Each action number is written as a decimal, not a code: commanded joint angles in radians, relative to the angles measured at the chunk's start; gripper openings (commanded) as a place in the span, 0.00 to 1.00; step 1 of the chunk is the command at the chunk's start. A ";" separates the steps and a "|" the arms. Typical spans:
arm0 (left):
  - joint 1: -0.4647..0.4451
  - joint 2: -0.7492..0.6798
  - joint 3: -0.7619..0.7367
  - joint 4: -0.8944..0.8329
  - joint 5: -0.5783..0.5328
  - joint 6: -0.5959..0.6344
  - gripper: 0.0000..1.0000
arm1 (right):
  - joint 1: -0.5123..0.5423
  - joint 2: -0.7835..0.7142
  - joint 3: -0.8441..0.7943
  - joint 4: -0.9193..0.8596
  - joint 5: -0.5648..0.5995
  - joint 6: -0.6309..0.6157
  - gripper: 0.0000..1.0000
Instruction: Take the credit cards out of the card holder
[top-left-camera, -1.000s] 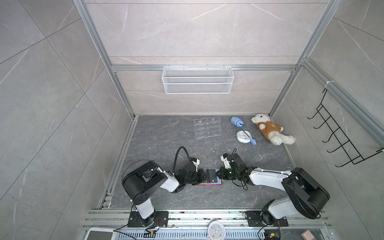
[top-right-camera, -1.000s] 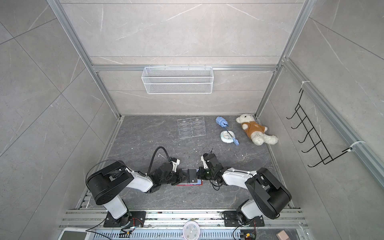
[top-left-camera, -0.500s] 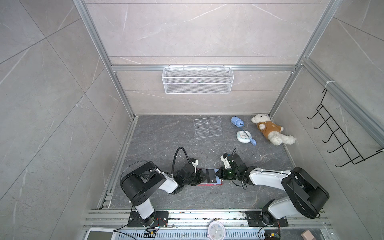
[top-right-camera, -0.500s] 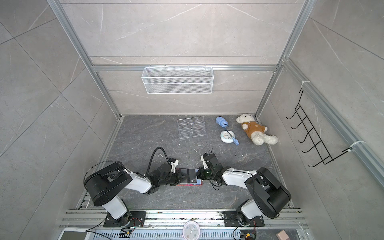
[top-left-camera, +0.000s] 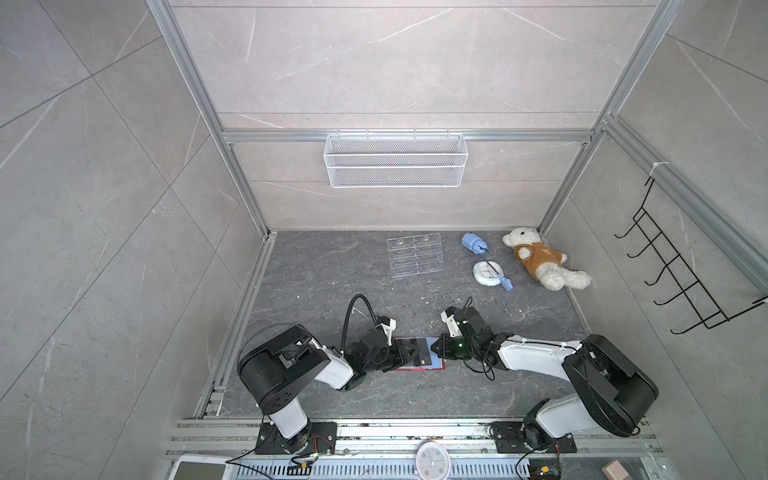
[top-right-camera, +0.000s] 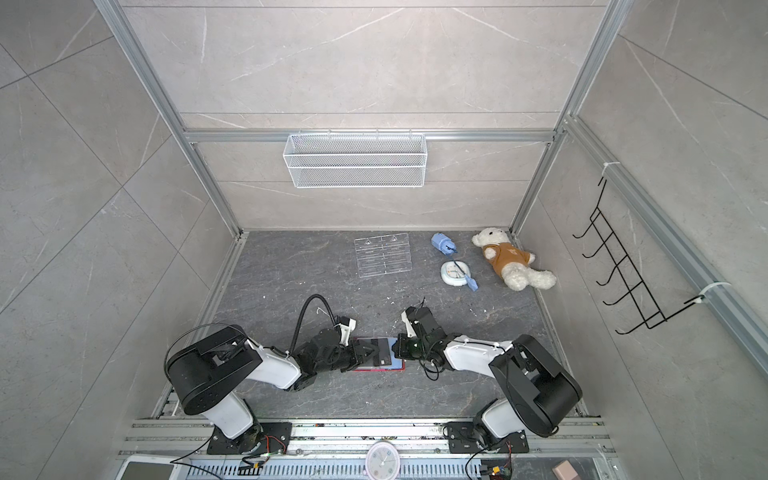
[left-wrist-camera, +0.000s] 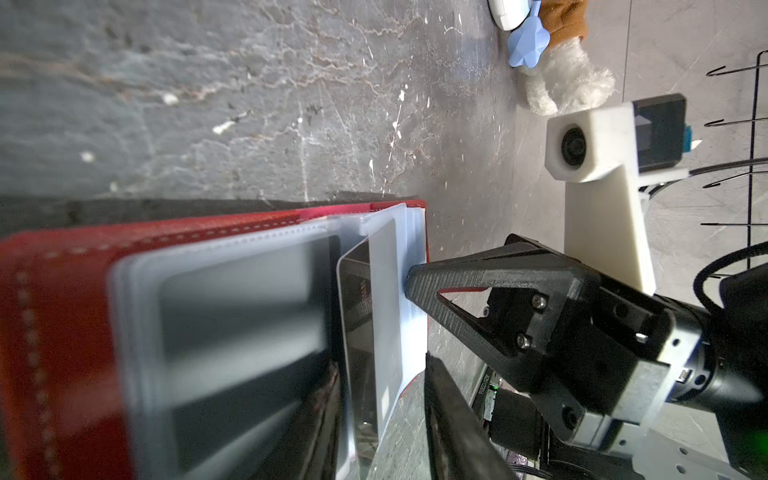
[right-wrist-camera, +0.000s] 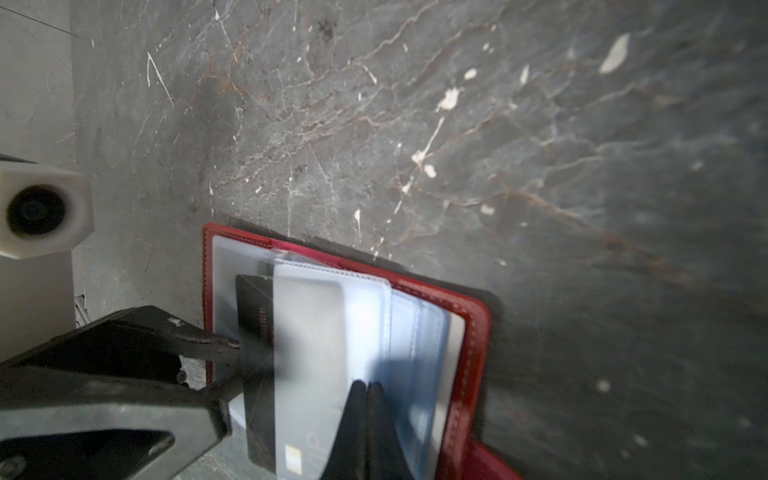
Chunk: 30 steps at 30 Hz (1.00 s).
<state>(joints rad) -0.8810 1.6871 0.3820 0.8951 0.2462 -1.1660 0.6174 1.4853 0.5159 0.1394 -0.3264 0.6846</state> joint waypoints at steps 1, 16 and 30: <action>0.002 0.050 -0.022 0.054 0.007 -0.017 0.37 | -0.002 0.025 -0.017 -0.073 0.016 -0.003 0.04; 0.002 0.115 -0.003 0.085 0.024 -0.007 0.14 | -0.002 0.025 -0.014 -0.073 0.010 -0.004 0.03; 0.035 -0.040 -0.055 -0.017 0.023 0.074 0.00 | -0.003 0.008 -0.003 -0.104 0.012 -0.014 0.03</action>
<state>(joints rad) -0.8627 1.7077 0.3614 0.9504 0.2718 -1.1492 0.6174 1.4849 0.5175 0.1341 -0.3298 0.6842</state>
